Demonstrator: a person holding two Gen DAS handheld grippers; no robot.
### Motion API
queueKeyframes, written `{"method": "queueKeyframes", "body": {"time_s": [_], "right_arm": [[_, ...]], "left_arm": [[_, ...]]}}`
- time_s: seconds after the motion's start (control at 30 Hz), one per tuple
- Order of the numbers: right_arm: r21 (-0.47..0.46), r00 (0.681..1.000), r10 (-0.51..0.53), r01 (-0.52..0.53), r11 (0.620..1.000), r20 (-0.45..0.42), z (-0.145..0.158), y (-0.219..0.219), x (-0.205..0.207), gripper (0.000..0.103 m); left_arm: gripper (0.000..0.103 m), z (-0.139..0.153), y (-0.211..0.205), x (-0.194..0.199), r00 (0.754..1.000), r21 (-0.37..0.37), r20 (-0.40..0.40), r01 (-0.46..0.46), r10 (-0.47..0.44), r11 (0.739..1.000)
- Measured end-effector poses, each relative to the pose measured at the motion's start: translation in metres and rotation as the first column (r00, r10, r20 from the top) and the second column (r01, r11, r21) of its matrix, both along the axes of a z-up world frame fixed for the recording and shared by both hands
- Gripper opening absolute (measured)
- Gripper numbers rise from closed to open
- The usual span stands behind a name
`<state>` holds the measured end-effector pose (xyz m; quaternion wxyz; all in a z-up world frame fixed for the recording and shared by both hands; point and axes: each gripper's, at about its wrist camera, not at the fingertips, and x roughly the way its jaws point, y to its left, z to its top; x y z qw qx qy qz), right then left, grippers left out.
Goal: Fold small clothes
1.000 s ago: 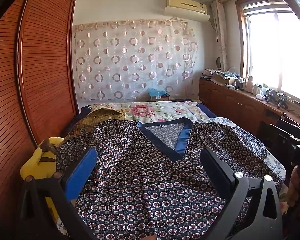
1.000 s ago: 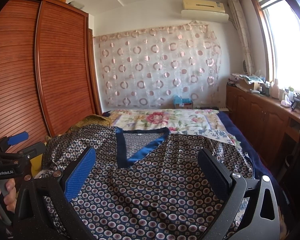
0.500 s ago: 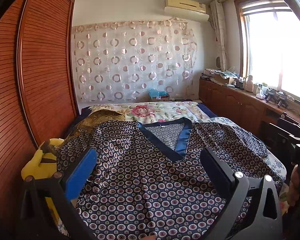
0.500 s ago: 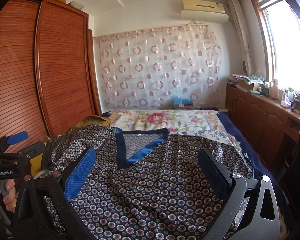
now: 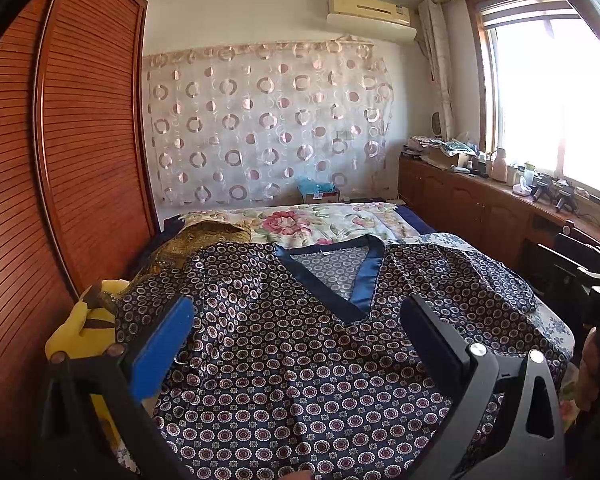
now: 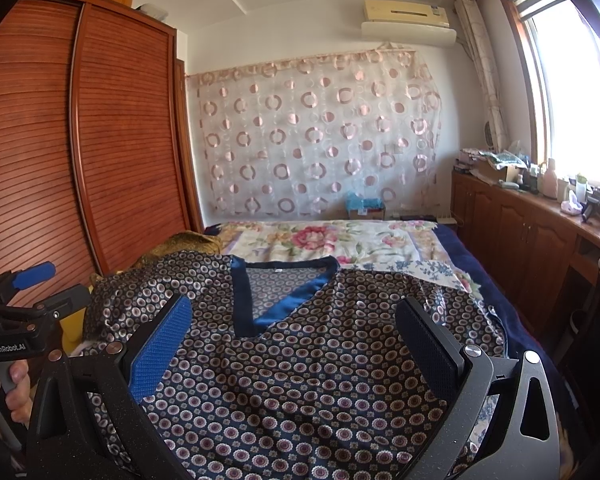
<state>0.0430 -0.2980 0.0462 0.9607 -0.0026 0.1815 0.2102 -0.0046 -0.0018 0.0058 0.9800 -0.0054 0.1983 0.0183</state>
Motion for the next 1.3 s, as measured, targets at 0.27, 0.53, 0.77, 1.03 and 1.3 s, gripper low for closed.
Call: {"method": "queueKeyframes", "body": {"time_s": [0.27,0.53,0.77,1.03,1.3], "right_arm": [[0.000,1.000,0.000,0.000,1.000,0.000,0.000,0.000,0.000,0.103],[0.000,1.000,0.001,-0.001,1.000,0.000,0.000,0.000,0.000,0.103],[-0.002,1.000,0.004,-0.004,1.000,-0.005,-0.001,0.000,0.000,0.103],[-0.007,0.998,0.053,-0.053,0.999,-0.044,-0.014,0.012,0.007,0.103],[-0.041,0.992,0.098,-0.101,0.994,-0.078,-0.030,0.034,0.011,0.103]], "left_arm": [[0.103,0.000,-0.001,0.000,1.000,0.004,0.000,-0.001,0.001,1.000],[0.103,0.000,-0.002,-0.001,1.000,0.008,-0.001,-0.002,0.002,1.000],[0.103,-0.004,0.002,0.000,1.000,0.003,-0.013,-0.003,0.003,1.000],[0.103,-0.021,0.012,0.009,0.997,0.013,-0.078,-0.020,0.021,1.000],[0.103,-0.043,0.039,0.017,0.987,0.011,-0.146,-0.062,0.063,0.998]]}}
